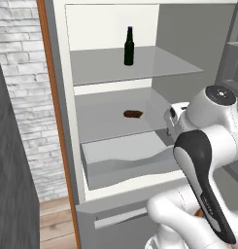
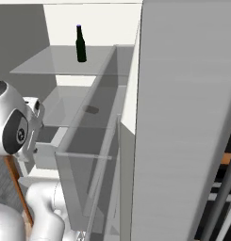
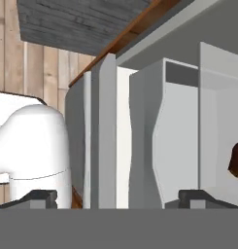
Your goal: Place the beer and liquor on the top shelf of the fridge to keep them out of children's reach, and place the sweet potato on lower shelves for easy access.
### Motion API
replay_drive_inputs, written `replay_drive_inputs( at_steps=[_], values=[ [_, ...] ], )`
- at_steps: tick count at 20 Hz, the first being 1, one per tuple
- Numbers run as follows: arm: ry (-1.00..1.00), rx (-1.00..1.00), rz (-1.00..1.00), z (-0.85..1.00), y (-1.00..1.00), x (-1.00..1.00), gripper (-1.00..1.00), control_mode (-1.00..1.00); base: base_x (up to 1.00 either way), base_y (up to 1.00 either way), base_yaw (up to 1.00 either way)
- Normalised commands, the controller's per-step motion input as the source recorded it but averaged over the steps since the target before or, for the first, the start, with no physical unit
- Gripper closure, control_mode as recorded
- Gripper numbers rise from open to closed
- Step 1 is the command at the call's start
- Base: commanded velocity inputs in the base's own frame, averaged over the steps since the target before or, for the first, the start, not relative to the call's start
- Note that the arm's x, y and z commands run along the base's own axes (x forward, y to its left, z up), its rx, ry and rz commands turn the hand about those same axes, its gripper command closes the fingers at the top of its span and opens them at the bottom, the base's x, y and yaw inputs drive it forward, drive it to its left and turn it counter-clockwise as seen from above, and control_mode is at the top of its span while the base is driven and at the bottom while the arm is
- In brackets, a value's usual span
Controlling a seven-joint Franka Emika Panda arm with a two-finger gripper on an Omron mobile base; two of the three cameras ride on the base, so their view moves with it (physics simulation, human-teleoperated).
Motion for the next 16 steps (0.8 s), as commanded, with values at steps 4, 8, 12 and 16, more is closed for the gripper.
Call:
replay_drive_inputs(
  at_steps=[4,8,12,16],
  values=[
    [-0.03,0.0,0.0,-0.12,-0.25,-0.73,-1.0,-1.0,0.0,0.0,0.0],
    [-0.04,0.0,0.0,0.12,-0.2,-0.06,-1.0,-1.0,0.0,0.0,0.0],
    [0.01,0.0,0.0,0.43,0.0,0.08,-1.0,-1.0,0.0,0.0,0.0],
    [0.05,0.0,0.0,0.27,0.01,0.11,-1.0,-1.0,0.0,0.0,0.0]
  ],
)
